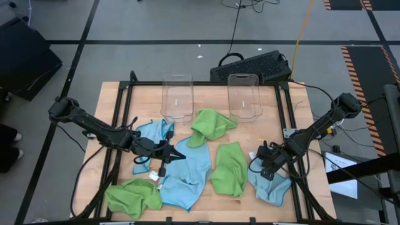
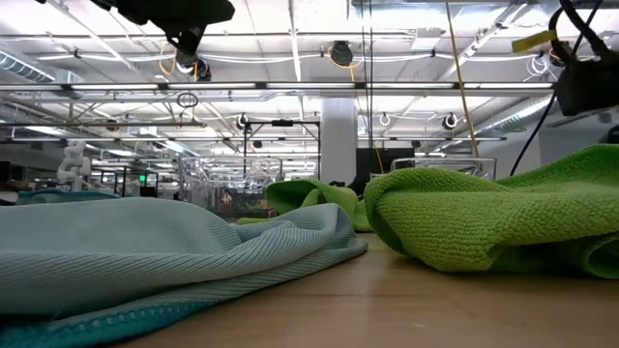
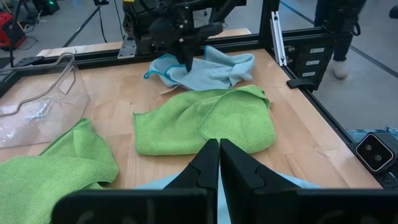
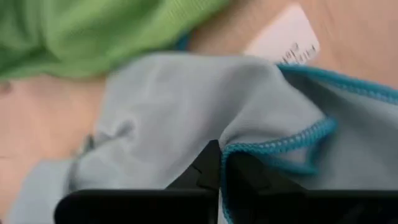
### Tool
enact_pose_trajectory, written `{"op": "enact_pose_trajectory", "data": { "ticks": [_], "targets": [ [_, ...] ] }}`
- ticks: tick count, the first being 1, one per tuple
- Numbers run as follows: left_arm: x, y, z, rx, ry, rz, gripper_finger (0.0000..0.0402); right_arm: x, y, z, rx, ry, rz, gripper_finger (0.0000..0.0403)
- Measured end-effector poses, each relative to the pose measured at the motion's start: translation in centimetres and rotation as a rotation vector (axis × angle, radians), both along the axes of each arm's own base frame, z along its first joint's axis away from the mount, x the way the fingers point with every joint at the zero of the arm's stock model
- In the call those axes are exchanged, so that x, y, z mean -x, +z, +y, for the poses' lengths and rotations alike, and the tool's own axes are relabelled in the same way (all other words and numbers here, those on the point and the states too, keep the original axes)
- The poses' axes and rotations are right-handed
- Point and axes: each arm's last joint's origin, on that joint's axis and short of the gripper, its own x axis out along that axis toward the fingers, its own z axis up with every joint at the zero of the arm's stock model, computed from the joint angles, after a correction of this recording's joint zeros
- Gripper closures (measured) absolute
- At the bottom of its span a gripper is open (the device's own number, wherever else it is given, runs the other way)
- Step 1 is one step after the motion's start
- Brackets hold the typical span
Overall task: Fold microfiber towels
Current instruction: Fold the right blue microfiber towel
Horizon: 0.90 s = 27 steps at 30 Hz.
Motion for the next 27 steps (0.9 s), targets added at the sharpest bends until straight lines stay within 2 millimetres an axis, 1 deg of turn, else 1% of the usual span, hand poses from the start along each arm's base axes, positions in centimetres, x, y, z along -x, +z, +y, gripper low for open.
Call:
{"op": "enact_pose_trajectory", "data": {
  "ticks": [3, 5, 10, 15, 21, 25, 27],
  "targets": [
    [0.0, 0.0, 0.0, 0.000, 0.000, 0.000, 0.0382, -0.6, 0.6, 0.3, 0.017, 0.039, -0.093, 0.0400],
    [0.0, 0.0, 0.0, 0.000, 0.000, 0.000, 0.0382, -1.1, 1.4, 0.5, 0.040, 0.060, -0.157, 0.0400],
    [0.0, 0.0, 0.0, 0.002, 0.001, -0.001, 0.0382, -2.4, 4.1, 1.0, 0.150, 0.101, -0.325, 0.0401],
    [0.0, 0.0, 0.0, 0.002, 0.001, -0.001, 0.0382, -3.7, 7.8, 1.4, 0.293, 0.122, -0.499, 0.0402],
    [0.0, 0.0, 0.0, 0.001, 0.000, -0.001, 0.0382, -4.9, 13.1, 1.7, 0.448, 0.123, -0.702, 0.0402],
    [0.0, 0.0, 0.0, -0.012, -0.004, -0.005, 0.0382, -5.7, 16.5, 2.1, 0.530, 0.142, -0.883, 0.0402],
    [0.0, 0.0, 0.0, -0.018, -0.005, -0.007, 0.0382, -6.1, 17.8, 2.5, 0.563, 0.172, -0.991, 0.0402]
  ]
}}
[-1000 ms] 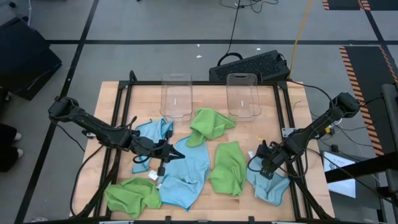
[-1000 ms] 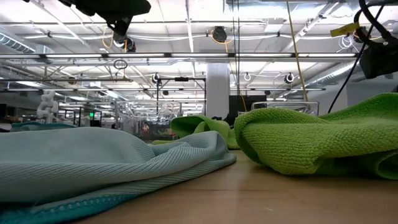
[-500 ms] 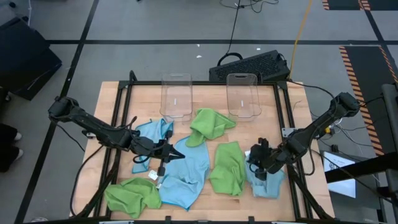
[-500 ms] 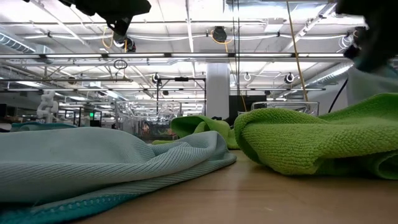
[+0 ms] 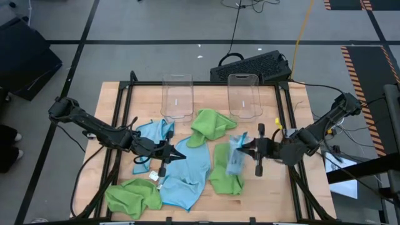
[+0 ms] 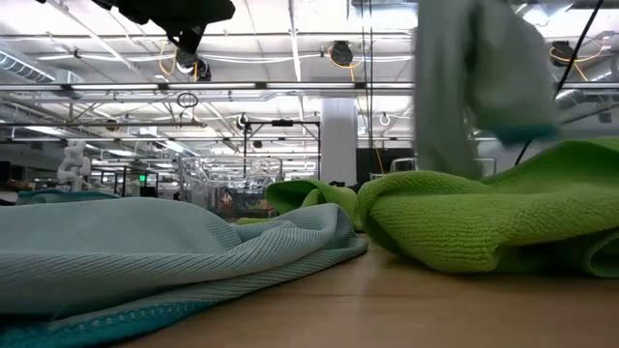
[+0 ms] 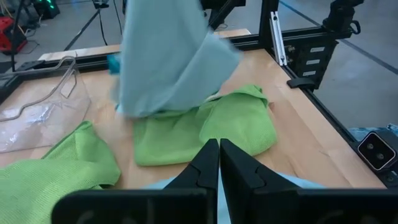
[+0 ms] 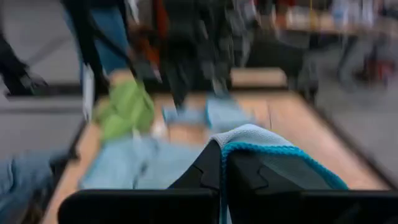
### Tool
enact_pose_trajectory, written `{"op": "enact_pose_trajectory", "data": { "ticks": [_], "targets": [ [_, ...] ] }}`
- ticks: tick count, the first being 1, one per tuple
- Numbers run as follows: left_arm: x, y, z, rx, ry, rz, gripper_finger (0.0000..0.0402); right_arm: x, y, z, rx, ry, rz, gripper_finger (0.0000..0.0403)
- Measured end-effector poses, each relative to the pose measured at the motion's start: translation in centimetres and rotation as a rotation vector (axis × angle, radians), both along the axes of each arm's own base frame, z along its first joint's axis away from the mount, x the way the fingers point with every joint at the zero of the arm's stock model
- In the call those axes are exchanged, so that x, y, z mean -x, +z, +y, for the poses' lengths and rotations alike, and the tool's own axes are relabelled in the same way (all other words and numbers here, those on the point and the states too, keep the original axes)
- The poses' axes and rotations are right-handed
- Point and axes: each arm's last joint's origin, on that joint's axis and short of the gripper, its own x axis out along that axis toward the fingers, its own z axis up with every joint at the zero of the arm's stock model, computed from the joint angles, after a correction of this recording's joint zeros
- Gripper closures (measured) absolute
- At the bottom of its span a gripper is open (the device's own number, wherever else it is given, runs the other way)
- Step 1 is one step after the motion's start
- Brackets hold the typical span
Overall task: Fold microfiber towels
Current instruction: Fold the right blue microfiber towel
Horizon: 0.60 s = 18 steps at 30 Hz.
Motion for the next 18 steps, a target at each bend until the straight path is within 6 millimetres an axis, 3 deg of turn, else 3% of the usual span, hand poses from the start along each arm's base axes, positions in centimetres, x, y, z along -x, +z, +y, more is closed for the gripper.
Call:
{"op": "enact_pose_trajectory", "data": {
  "ticks": [9, 18],
  "targets": [
    [0.0, 0.0, 0.1, -0.021, 0.044, -0.007, 0.0382, -0.4, 3.8, 0.3, 0.122, 0.033, -0.302, 0.0402],
    [-0.2, 0.6, 0.2, -0.032, 0.086, -0.071, 0.0353, -0.2, 4.6, 0.2, 0.110, 0.023, -0.376, 0.0403]
  ]
}}
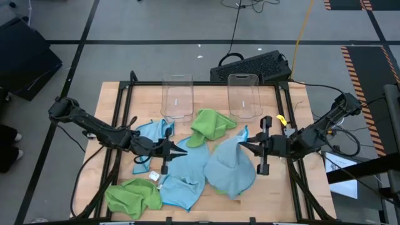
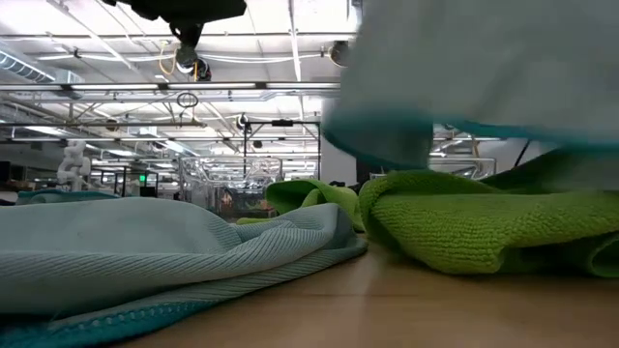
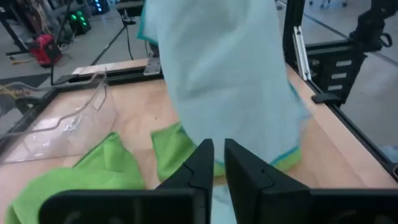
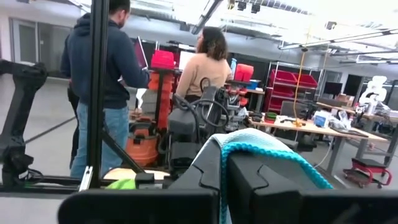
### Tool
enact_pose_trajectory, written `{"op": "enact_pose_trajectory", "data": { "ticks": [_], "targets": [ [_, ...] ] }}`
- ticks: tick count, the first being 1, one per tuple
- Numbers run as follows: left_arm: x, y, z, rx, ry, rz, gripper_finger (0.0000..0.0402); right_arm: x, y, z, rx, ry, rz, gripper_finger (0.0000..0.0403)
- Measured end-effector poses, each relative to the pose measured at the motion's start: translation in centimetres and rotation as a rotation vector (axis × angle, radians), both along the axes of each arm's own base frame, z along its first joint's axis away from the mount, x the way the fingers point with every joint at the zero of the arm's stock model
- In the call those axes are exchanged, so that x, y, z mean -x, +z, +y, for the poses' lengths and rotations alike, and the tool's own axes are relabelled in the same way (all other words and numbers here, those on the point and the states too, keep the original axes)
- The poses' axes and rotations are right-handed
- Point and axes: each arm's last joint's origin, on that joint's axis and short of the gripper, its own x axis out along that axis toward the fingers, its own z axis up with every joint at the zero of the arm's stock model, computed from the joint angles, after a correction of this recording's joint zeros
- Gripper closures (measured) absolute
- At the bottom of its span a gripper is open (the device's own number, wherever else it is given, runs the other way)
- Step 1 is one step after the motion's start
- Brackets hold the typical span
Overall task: Fold microfiber towels
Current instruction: Fold the right blue microfiber towel
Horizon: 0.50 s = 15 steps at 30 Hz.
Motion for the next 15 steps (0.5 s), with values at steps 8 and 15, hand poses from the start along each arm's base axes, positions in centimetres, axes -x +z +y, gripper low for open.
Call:
{"op": "enact_pose_trajectory", "data": {
  "ticks": [8, 15],
  "targets": [
    [-0.1, 0.4, 0.0, 0.000, 0.001, -0.039, 0.0289, -0.3, -1.1, 0.2, -0.039, 0.014, 0.065, 0.0403],
    [-0.2, 0.6, 0.0, 0.010, 0.001, -0.065, 0.0223, -1.9, -3.4, 1.4, -0.004, 0.016, 0.129, 0.0403]
  ]
}}
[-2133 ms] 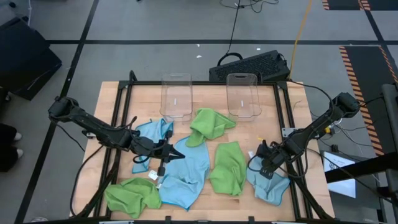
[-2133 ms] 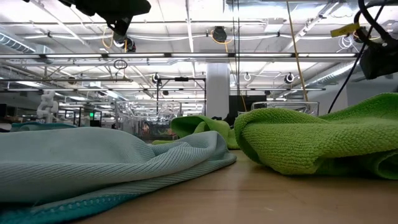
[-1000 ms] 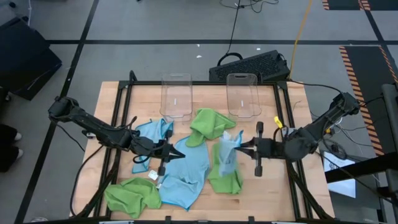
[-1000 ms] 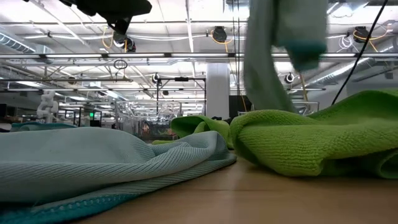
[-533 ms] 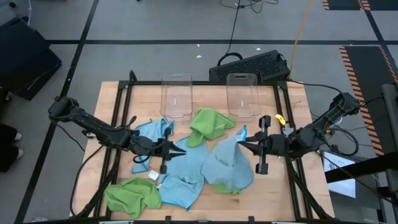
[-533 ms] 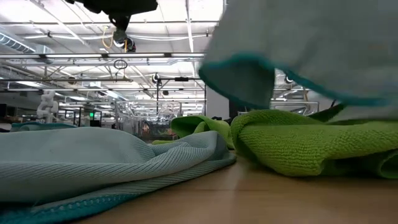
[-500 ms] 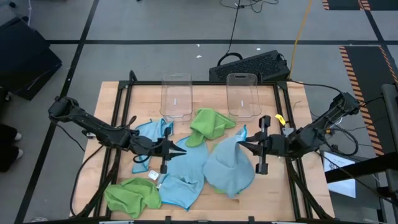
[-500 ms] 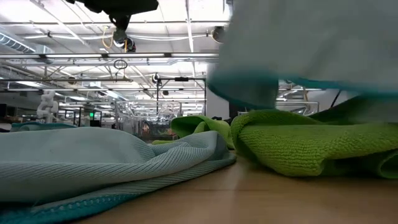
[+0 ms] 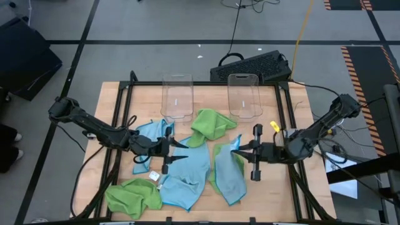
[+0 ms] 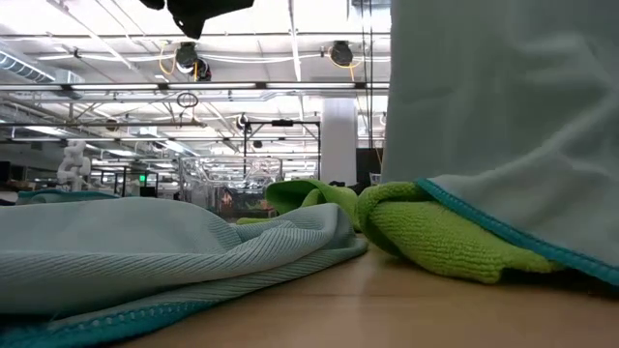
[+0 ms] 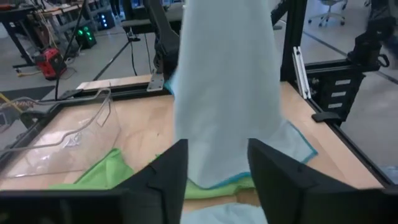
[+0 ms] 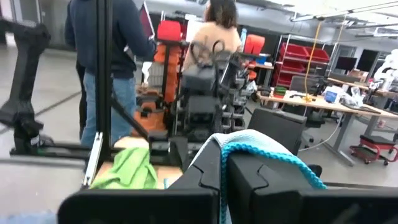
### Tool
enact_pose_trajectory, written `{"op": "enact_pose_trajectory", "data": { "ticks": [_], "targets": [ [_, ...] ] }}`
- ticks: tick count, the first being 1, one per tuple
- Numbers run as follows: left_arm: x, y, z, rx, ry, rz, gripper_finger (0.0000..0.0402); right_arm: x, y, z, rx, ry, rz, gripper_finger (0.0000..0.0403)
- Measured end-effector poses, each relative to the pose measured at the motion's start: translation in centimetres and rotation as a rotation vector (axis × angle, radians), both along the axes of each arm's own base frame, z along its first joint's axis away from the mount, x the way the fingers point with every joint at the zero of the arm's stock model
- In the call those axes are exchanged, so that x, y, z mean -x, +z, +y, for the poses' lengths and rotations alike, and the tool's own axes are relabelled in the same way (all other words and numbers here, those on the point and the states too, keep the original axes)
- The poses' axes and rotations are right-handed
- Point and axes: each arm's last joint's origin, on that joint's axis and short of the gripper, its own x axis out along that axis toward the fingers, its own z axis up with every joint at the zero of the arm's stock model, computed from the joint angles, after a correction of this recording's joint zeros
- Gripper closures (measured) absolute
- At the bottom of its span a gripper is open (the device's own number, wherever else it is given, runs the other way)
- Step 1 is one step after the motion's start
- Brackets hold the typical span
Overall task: Fold microfiber towels
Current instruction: Fold the right blue microfiber towel
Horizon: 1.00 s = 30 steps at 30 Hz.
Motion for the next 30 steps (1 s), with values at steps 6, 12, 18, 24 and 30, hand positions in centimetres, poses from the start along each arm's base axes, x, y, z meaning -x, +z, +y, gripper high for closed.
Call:
{"op": "enact_pose_trajectory", "data": {
  "ticks": [6, 12, 18, 24, 30],
  "targets": [
    [0.0, 0.1, 0.0, 0.005, 0.000, -0.012, 0.0174, -1.6, -2.1, 1.2, 0.052, 0.006, 0.071, 0.0403],
    [-0.9, -1.1, -0.4, -0.036, -0.007, 0.016, 0.0139, -2.7, -4.1, 2.4, 0.077, 0.113, 0.148, 0.0403],
    [-2.7, -3.2, -0.9, -0.095, -0.015, 0.002, 0.0120, -3.2, -6.6, 3.7, 0.069, 0.144, 0.259, 0.0403],
    [-4.3, -5.0, -1.1, -0.134, -0.011, -0.022, 0.0119, -3.4, -8.5, 5.2, 0.096, 0.173, 0.321, 0.0403],
    [-5.2, -6.2, -0.5, -0.105, -0.019, -0.014, 0.0119, -3.5, -8.6, 5.6, 0.088, 0.179, 0.304, 0.0403]
  ]
}}
